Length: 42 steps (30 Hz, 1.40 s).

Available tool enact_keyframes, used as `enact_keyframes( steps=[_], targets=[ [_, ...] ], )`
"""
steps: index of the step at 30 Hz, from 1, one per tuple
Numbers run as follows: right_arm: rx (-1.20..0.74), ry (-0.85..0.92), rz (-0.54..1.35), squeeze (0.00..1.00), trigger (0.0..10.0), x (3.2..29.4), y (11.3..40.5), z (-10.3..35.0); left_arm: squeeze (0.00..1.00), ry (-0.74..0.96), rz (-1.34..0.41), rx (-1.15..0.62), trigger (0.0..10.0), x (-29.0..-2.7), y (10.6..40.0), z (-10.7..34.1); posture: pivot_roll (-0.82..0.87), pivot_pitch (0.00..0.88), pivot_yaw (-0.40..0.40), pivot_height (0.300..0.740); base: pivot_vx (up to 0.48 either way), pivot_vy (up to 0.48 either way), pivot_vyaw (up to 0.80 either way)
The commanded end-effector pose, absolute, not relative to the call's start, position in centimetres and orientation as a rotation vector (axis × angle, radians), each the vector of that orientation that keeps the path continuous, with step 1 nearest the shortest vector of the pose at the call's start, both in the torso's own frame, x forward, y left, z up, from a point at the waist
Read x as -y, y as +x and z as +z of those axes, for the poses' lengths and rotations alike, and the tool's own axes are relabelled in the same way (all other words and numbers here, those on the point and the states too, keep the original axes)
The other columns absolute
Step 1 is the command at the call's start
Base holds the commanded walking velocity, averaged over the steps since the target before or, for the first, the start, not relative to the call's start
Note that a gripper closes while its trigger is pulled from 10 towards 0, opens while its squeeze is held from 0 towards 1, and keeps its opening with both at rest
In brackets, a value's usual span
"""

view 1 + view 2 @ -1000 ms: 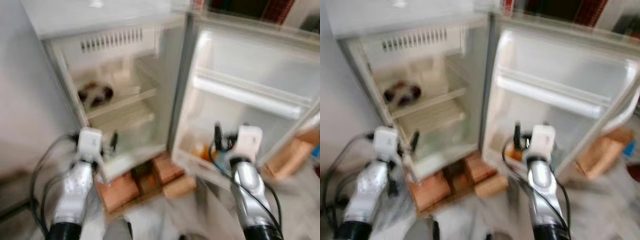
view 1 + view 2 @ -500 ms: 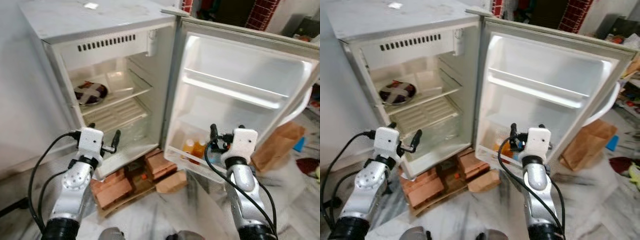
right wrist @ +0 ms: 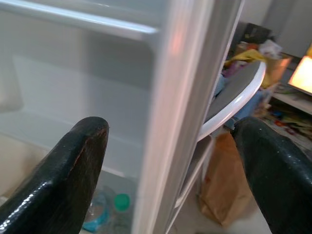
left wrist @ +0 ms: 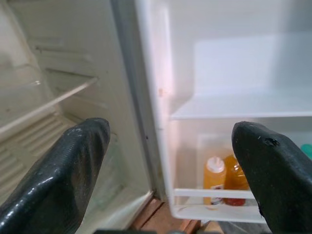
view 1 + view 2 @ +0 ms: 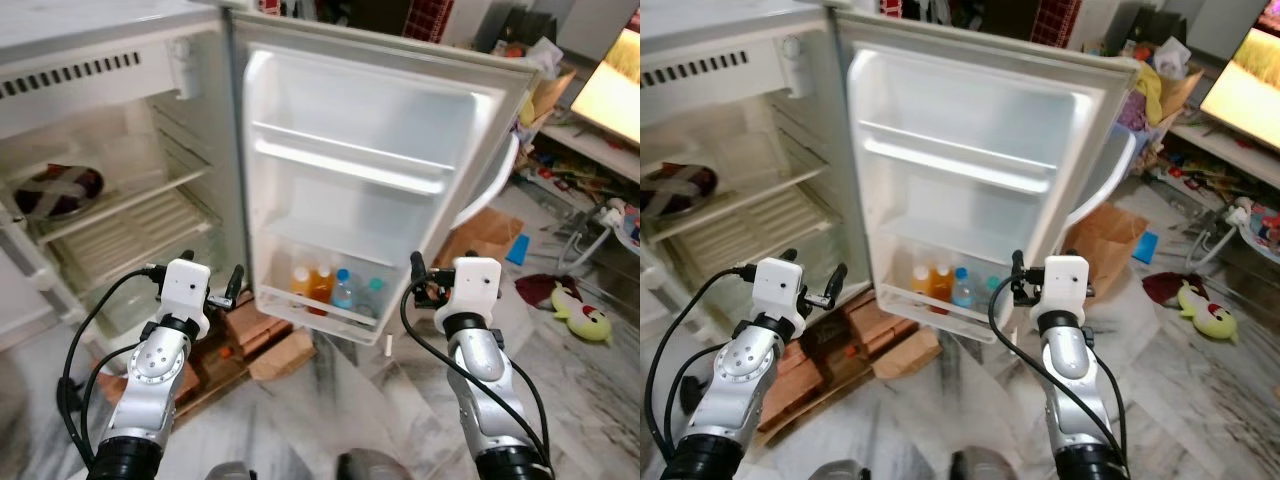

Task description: Restocking fridge

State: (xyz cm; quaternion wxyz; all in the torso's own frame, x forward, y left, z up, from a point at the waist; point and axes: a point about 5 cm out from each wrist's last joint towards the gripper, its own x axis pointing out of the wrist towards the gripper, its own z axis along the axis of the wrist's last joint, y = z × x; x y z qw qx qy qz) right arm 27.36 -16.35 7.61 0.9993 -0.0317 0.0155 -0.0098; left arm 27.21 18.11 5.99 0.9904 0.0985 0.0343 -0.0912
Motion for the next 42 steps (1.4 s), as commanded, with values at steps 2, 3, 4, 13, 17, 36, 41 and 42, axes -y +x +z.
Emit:
enact_keyframes(
  steps=[2, 3, 4, 13, 17, 36, 41, 42],
  targets=[
    [-0.086, -0.068, 0.004, 0.0, 10.0, 16.7, 27.4, 6.9, 0.0, 0.189, -0.207, -0.082, 10.0, -17.6, 27.1, 5.8, 0.03, 0.0, -0.059, 0.74, 0.0, -0.48, 0.0],
    [-0.135, -0.071, 0.038, 0.0, 10.0, 16.4, 27.2, 6.2, 0.0, 0.188, -0.205, -0.081, 10.0, -17.7, 27.2, 5.8, 0.03, 0.0, -0.059, 0.74, 0.0, -0.48, 0.0],
    [-0.152, -0.072, 0.048, 0.0, 10.0, 16.3, 27.2, 5.9, 0.0, 0.188, -0.205, -0.08, 10.0, -17.7, 27.2, 5.8, 0.03, 0.0, -0.059, 0.74, 0.0, -0.48, 0.0],
    [-0.219, -0.054, 0.162, 0.0, 10.0, 15.1, 26.7, 4.7, 0.0, 0.184, -0.21, -0.085, 10.0, -17.5, 27.1, 5.7, 0.03, 0.0, -0.057, 0.74, 0.0, -0.48, 0.0],
    [-0.165, -0.051, 0.169, 0.0, 10.0, 15.4, 27.3, 5.7, 0.0, 0.185, -0.195, -0.105, 10.0, -17.8, 26.7, 5.3, 0.02, 0.0, -0.05, 0.74, 0.0, -0.48, 0.0],
    [-0.105, 0.003, 0.158, 0.0, 10.0, 15.7, 27.1, 5.9, 0.0, 0.193, -0.118, -0.151, 10.0, -18.8, 26.0, 4.4, 0.02, 0.0, -0.048, 0.74, 0.0, -0.479, 0.64],
    [-0.099, 0.014, 0.141, 0.0, 10.0, 16.0, 27.1, 6.1, 0.0, 0.185, -0.109, -0.126, 10.0, -18.9, 26.3, 4.7, 0.01, 0.0, -0.044, 0.74, 0.093, -0.366, 0.68],
    [-0.1, 0.021, 0.137, 0.0, 10.0, 16.1, 27.0, 6.0, 0.0, 0.175, -0.107, -0.127, 10.0, -18.8, 26.3, 4.8, 0.01, 0.0, -0.042, 0.74, 0.48, 0.0, 0.51]
  ],
)
